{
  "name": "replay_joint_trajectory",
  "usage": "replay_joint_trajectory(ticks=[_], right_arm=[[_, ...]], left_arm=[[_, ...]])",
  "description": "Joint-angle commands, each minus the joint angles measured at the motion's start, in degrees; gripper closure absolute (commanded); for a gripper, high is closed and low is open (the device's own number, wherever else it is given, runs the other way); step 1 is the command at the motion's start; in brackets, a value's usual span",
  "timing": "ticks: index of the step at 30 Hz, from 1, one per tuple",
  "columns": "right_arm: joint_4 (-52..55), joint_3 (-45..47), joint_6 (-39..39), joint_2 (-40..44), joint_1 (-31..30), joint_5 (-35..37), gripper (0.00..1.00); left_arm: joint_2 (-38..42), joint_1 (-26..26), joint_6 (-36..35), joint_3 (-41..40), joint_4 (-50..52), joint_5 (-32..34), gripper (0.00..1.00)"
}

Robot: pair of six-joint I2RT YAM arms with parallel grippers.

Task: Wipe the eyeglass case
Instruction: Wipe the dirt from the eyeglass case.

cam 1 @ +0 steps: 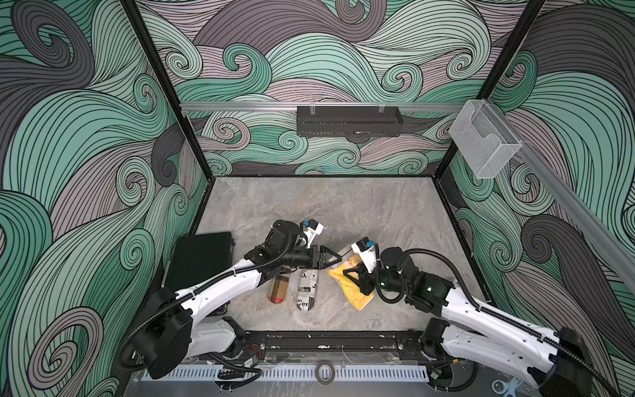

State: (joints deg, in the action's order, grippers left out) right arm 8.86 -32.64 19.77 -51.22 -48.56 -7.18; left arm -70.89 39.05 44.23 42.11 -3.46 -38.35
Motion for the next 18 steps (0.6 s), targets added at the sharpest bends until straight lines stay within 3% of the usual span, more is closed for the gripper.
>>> replay_joint_trajectory(ticks=[1,5,12,13,18], right_arm=[[-0.1,-1.3,1.7,-0.4,4.4,8.8,1.00],[-2.3,-3.5,1.5,-3.3,5.0,1.3,1.00],[-8.5,-3.9,-1.0,-4.8,-1.5,-7.1,1.00],[-8.4,-3.7,-1.0,-4.6,-1.5,-6.3,1.00],[0.5,-6.0,1.1,-3.6,0.7,10.5,1.00]], left_arm=[[0.7,-0.3,0.5,2.5,-0.4,-3.0,0.55],[-0.4,-0.3,0.6,2.8,-0.7,-3.4,0.55],[0.0,-0.4,0.0,2.3,-0.9,-1.7,0.55],[-0.1,-0.4,0.4,2.1,-1.4,-1.9,0.55],[0.1,-0.3,1.0,1.4,-2.4,-2.1,0.55]])
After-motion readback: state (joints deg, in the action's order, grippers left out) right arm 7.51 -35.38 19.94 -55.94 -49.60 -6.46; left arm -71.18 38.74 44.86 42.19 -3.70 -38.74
